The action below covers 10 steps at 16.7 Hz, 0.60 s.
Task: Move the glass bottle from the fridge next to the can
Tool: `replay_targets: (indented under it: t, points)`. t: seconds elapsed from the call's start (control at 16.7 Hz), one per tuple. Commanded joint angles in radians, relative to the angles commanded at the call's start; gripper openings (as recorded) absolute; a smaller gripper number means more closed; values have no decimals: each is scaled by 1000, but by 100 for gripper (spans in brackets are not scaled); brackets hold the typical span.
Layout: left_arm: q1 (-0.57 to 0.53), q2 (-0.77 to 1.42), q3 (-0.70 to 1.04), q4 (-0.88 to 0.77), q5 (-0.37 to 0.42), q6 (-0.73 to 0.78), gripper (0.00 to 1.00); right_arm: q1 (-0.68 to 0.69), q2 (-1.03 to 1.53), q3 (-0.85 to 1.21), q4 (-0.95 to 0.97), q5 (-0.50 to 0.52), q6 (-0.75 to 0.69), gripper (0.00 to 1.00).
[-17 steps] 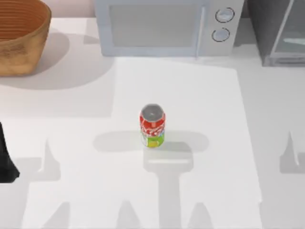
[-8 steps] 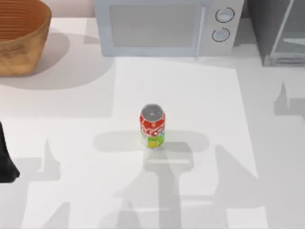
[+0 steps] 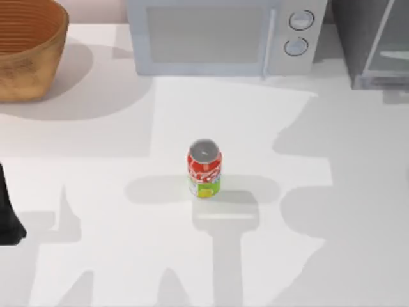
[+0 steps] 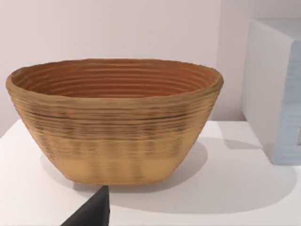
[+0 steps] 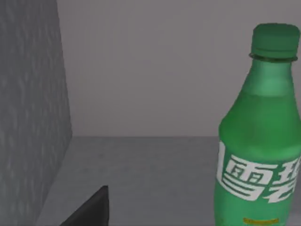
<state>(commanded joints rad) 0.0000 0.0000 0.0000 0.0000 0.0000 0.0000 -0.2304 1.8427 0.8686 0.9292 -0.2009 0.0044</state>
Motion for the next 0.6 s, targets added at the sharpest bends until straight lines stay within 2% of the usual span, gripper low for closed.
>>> replay_targets:
  t: [0.3,0.6]
  points:
    - [0,0,0,0,0,0,100,-38,290,155,165,-34,-1,100]
    - [0,0,0,0,0,0,100,-44,337,183,195,-40,-2,100]
